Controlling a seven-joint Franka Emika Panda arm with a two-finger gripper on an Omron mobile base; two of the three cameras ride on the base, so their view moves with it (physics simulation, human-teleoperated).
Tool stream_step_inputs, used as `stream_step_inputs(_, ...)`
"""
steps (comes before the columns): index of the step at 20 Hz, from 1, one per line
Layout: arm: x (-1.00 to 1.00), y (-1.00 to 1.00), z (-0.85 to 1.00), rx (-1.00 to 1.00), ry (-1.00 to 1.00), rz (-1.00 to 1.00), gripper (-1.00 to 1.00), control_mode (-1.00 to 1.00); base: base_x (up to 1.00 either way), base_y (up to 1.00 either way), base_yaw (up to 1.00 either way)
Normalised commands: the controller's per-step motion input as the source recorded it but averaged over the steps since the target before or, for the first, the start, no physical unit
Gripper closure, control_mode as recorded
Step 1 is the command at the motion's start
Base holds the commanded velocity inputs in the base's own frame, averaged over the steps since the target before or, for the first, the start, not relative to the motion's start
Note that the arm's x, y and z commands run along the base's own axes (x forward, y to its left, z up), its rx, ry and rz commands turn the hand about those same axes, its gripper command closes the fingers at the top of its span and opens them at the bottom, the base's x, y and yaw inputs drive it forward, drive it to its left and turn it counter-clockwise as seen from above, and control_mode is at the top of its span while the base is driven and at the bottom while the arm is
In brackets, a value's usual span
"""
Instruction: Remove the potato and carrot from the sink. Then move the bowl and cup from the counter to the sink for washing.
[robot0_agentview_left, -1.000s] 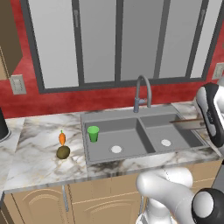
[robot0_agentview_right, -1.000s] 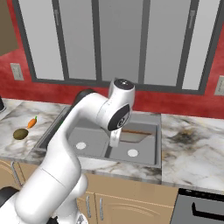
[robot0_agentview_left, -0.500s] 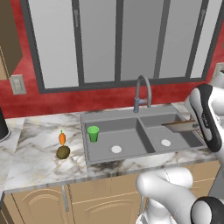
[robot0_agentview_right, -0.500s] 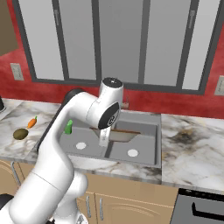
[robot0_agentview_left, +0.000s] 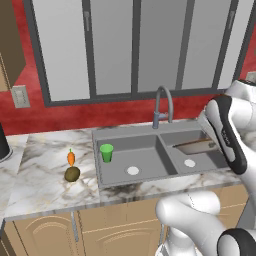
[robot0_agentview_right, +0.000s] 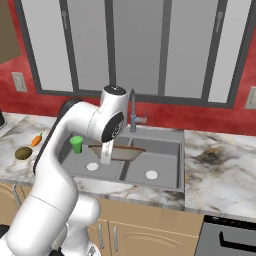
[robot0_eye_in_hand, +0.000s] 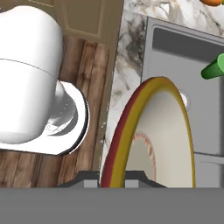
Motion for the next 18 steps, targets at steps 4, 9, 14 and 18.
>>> stream_step_inputs(4, 0.0, 0.38, 0.0, 0.03, 0.09, 0.05, 1.0, -1.0, 0.0, 0.0, 0.0)
stream_step_inputs(9, 0.07, 0.38, 0.0, 0.01, 0.01, 0.01, 1.0, -1.0, 0.0, 0.0, 0.0)
stream_step_inputs(14, 0.18, 0.29, 0.0, 0.0, 0.0, 0.0, 1.0, -1.0, 0.0, 0.0, 0.0)
stream_step_inputs(18, 0.15, 0.28, -0.01, 0.0, 0.0, 0.0, 1.0, -1.0, 0.0, 0.0, 0.0)
